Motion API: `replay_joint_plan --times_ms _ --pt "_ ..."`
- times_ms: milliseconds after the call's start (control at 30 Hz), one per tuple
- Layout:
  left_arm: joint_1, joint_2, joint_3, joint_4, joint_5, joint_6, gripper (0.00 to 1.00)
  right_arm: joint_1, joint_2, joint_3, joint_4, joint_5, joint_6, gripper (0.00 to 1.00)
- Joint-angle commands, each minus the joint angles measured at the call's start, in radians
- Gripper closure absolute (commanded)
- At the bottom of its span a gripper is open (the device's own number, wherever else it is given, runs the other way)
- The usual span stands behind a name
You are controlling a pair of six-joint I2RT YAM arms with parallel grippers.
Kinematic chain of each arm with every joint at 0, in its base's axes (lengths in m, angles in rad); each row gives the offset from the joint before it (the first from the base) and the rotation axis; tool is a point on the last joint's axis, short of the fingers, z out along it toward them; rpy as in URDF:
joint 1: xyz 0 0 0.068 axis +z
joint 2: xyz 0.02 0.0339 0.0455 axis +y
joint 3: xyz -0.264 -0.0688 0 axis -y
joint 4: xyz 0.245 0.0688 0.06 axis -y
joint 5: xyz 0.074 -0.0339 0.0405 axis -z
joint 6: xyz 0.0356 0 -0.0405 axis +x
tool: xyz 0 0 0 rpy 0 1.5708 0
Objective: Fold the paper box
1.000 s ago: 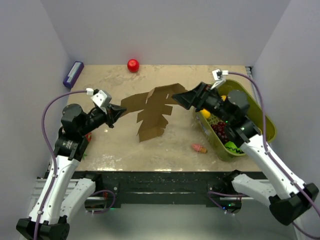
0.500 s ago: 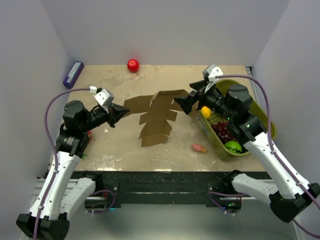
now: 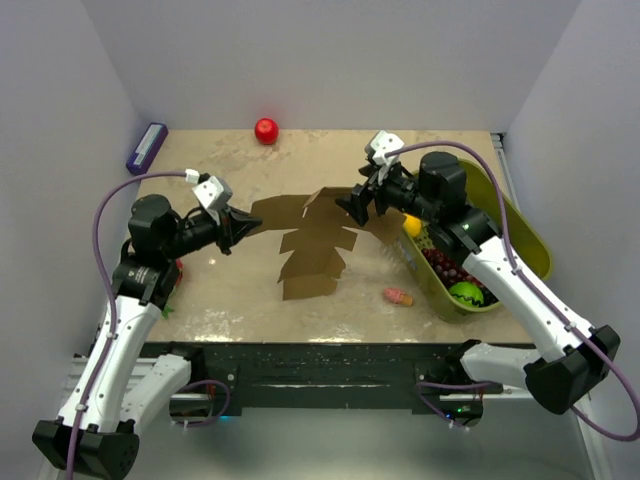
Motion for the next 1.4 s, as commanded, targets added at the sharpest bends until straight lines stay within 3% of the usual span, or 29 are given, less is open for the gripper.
replay_joint_plan --times_ms 0,133,300,433,500,533,567,633,667,833,1067,1367 --pt "0.008 0.014 0.049 0.007 0.048 0.027 1.0 0.013 0.031 0.093 -0.011 -0.066 -0.051 0.19" --pt "0.008 0.037 0.055 0.009 0.074 0.027 1.0 0.017 0.051 0.109 -0.042 -0.097 -0.069 0.37" --pt "0.008 0.079 0.077 0.01 0.133 0.024 1.0 0.02 0.068 0.137 -0.12 -0.129 -0.088 0.52" --pt "0.008 0.099 0.078 0.032 0.148 0.01 1.0 0.019 0.07 0.146 -0.166 -0.116 -0.092 0.88" --pt "0.008 0.1 0.074 0.047 0.111 0.01 0.79 0.02 0.05 0.135 -0.159 -0.114 -0.077 0.93" --pt "0.008 0.1 0.07 0.047 0.067 -0.019 0.47 0.02 0.039 0.129 -0.148 -0.111 -0.066 0.94" --pt "0.008 0.102 0.063 0.046 0.044 -0.025 0.33 0.02 0.021 0.118 -0.139 -0.106 -0.054 0.96" --pt "0.008 0.097 0.04 0.059 -0.043 -0.065 0.08 0.02 0.004 0.115 -0.125 -0.106 -0.02 0.97" --pt "0.008 0.094 0.008 0.058 -0.067 -0.078 0.04 0.019 -0.01 0.114 -0.128 -0.108 -0.008 0.98" --pt "0.008 0.059 -0.141 0.142 -0.098 -0.217 0.0 0.019 -0.047 0.107 -0.133 -0.106 0.04 1.0" --pt "0.006 -0.005 -0.282 0.213 -0.124 -0.299 0.0 0.019 -0.047 0.131 -0.176 -0.135 0.067 1.0" --pt "0.005 0.044 -0.296 0.282 -0.113 -0.28 0.0 0.019 -0.045 0.15 -0.203 -0.197 0.107 1.0"
